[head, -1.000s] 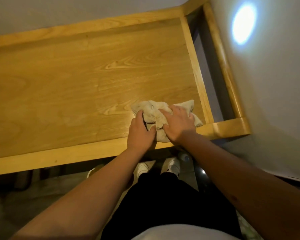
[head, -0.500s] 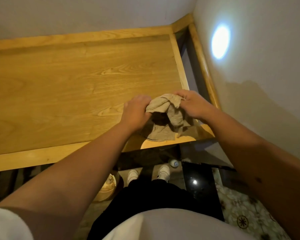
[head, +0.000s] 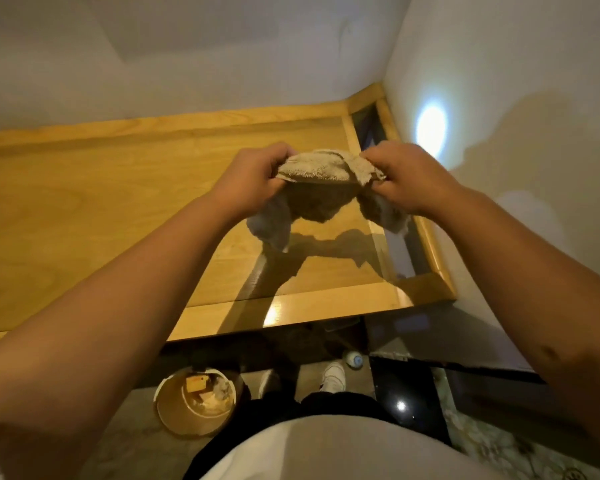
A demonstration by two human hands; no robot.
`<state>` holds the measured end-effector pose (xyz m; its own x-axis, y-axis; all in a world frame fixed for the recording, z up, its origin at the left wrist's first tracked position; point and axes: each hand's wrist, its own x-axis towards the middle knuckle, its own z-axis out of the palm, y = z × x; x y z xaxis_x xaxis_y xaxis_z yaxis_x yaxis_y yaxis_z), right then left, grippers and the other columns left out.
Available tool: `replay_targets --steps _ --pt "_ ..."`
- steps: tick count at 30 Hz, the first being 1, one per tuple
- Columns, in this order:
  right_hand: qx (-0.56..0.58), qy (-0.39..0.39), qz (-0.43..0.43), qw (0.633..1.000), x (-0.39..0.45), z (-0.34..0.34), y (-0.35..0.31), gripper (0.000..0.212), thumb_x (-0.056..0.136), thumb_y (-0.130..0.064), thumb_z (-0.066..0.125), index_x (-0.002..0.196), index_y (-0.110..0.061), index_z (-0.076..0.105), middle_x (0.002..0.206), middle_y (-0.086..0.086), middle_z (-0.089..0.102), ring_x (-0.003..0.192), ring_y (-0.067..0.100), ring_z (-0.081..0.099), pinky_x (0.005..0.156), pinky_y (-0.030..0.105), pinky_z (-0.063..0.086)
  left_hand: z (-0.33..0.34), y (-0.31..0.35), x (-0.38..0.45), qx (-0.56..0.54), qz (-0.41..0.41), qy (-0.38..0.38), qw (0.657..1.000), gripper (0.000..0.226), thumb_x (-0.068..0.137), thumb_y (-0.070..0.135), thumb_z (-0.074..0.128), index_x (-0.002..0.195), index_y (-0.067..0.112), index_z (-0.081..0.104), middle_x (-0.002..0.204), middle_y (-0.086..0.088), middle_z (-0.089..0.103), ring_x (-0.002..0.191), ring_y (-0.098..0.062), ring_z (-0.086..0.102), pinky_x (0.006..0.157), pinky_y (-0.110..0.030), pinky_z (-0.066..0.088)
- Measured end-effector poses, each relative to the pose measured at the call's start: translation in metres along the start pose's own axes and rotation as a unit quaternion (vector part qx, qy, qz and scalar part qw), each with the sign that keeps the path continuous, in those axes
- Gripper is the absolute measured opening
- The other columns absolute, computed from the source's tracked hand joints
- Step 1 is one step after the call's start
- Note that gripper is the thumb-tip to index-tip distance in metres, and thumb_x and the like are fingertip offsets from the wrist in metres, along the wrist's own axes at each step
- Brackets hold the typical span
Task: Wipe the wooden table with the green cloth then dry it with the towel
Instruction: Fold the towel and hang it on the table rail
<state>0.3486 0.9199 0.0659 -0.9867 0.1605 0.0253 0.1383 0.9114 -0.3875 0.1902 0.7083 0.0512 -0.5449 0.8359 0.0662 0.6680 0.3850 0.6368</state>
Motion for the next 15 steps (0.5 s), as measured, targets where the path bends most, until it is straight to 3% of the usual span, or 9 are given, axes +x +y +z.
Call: replay_targets --steps 4,7,9,11,13,15 --pt "-0.024 0.016 -0.031 0.999 0.001 0.0 0.01 0.021 0.086 -0.012 0.066 0.104 -0.022 0.068 0.099 -0.005 0.054 0.091 0.014 0.049 0.074 0.033 0.04 -0.014 -0.003 -0.016 0.113 0.07 -0.062 0.989 0.034 0.081 0.012 0.071 0.113 0.017 0.064 0.107 -0.005 0.063 0.099 -0.022 0.057 0.08 -0.037 0.046" --pt "-0.073 -0.035 -0.017 0.997 -0.01 0.042 0.02 0.026 0.083 -0.01 0.064 0.103 -0.026 0.068 0.102 -0.005 0.061 0.096 0.017 0.056 0.08 0.038 0.048 0.033 -0.019 -0.053 0.149 0.034 -0.153 0.976 0.034 0.085 0.02 0.067 0.118 0.023 0.058 0.114 -0.004 0.057 0.104 -0.024 0.057 0.084 -0.04 0.049" --pt "-0.107 -0.111 0.017 0.988 -0.027 0.08 0.026 0.026 0.082 -0.017 0.066 0.101 -0.034 0.064 0.101 -0.007 0.061 0.096 0.017 0.058 0.082 0.039 0.052 0.075 -0.032 -0.081 0.186 -0.03 -0.264 0.946 0.046 0.087 0.026 0.067 0.129 0.027 0.05 0.127 -0.004 0.052 0.115 -0.025 0.054 0.091 -0.041 0.05" --pt "-0.106 -0.254 0.081 0.958 -0.049 0.117 0.032 0.039 0.084 -0.018 0.065 0.118 -0.035 0.056 0.118 -0.004 0.056 0.106 0.02 0.053 0.09 0.043 0.05 0.108 -0.046 -0.104 0.203 -0.088 -0.373 0.901 0.064 0.085 0.036 0.071 0.14 0.027 0.041 0.144 -0.006 0.041 0.128 -0.028 0.045 0.102 -0.045 0.046" --pt "-0.087 -0.335 0.127 0.93 -0.065 0.143 0.041 0.061 0.086 -0.014 0.062 0.141 -0.032 0.041 0.137 0.0 0.044 0.123 0.026 0.043 0.1 0.048 0.046 0.124 -0.061 -0.115 0.208 -0.109 -0.384 0.893 0.072 0.084 0.052 0.068 0.145 0.028 0.038 0.151 -0.004 0.033 0.133 -0.028 0.039 0.106 -0.048 0.044" --pt "-0.043 -0.29 0.161 0.942 -0.066 0.154 0.049 0.061 0.085 -0.015 0.061 0.141 -0.03 0.042 0.134 0.0 0.048 0.121 0.024 0.046 0.097 0.049 0.048 0.127 -0.071 -0.108 0.19 -0.116 -0.344 0.912 0.061 0.085 0.062 0.057 0.137 0.031 0.049 0.14 0.0 0.047 0.121 -0.022 0.049 0.098 -0.046 0.049"
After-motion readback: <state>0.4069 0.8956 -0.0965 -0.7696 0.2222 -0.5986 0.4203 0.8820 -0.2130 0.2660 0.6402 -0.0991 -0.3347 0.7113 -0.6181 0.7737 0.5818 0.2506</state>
